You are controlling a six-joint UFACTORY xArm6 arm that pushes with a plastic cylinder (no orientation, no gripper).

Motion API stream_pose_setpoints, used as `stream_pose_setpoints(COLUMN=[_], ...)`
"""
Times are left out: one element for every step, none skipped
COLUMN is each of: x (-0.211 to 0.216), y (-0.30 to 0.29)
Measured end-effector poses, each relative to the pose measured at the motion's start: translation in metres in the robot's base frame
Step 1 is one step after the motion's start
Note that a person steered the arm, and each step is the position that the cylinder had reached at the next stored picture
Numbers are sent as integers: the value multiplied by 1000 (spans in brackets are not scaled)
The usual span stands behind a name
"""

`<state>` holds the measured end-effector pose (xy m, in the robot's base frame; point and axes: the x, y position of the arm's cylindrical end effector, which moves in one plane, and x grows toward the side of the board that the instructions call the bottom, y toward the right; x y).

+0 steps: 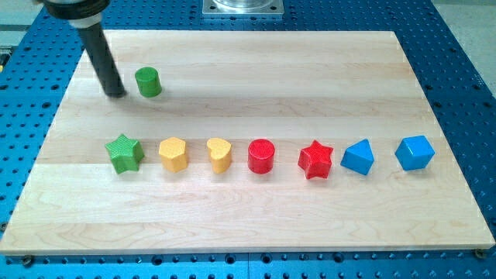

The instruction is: Move the green circle to the left of the green star

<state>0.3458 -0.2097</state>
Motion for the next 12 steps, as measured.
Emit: stream_pose_setpoints(x=[-25, -25, -18, -17, 0, 15, 29, 36, 42, 54, 69, 65], y=[19, 38, 63, 113, 110, 85, 64, 46, 33, 25, 20, 8])
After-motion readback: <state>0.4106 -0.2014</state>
